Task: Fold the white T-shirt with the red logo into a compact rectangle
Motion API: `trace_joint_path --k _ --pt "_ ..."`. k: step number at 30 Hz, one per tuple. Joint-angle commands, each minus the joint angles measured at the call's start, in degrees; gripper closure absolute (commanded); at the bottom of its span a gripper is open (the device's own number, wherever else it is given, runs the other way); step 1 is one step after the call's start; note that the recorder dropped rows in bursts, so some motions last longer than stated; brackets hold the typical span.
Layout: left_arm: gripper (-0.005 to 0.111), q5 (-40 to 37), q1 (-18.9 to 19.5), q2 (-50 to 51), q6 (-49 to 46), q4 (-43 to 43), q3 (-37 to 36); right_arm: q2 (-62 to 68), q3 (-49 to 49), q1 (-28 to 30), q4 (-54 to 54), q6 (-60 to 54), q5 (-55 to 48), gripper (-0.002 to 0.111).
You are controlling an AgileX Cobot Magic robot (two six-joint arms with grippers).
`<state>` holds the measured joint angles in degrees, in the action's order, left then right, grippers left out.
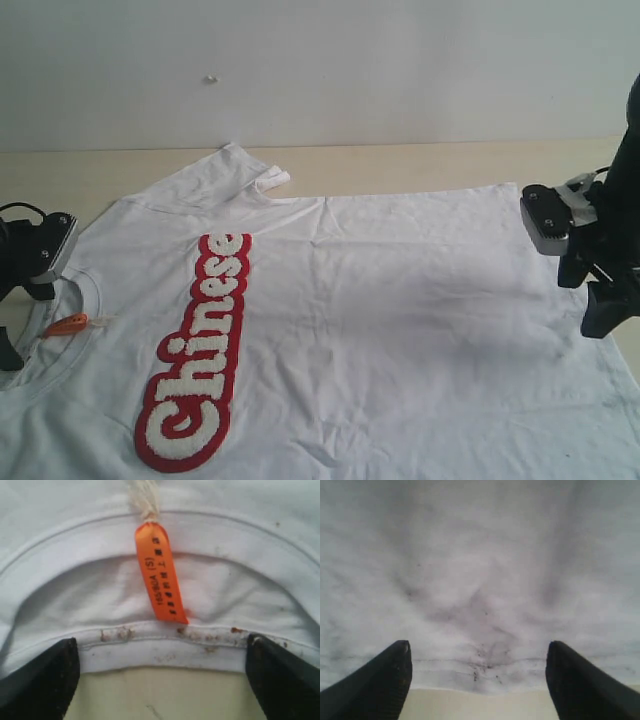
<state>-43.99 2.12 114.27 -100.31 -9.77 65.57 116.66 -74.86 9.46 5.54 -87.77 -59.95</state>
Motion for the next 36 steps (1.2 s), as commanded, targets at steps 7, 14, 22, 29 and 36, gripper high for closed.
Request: trace_joint_path --k 7,14,22,29,36 --pt "0.021 0.3 -0.2 0.2 0.1 0.1 0.0 3.6 -3.8 1.4 -2.8 3.1 1.4 0.037" --pt "0.021 0.3 -0.2 0.2 0.1 -0.2 0.0 5.1 -3.8 1.4 -4.4 3.1 4.0 0.037" --pt "0.021 0.5 -0.2 0.2 0.1 -1.2 0.0 3.0 -3.9 1.2 -5.9 3.1 4.7 0.037" --pt "0.021 0.6 -0.2 0.2 0.1 -1.6 0.0 2.6 -3.9 1.2 -4.7 2.5 7.2 0.037" --pt "0.021 0.6 -0.2 0.2 0.1 -1.6 0.0 4.2 -3.9 1.2 -4.0 2.0 7.9 0.037"
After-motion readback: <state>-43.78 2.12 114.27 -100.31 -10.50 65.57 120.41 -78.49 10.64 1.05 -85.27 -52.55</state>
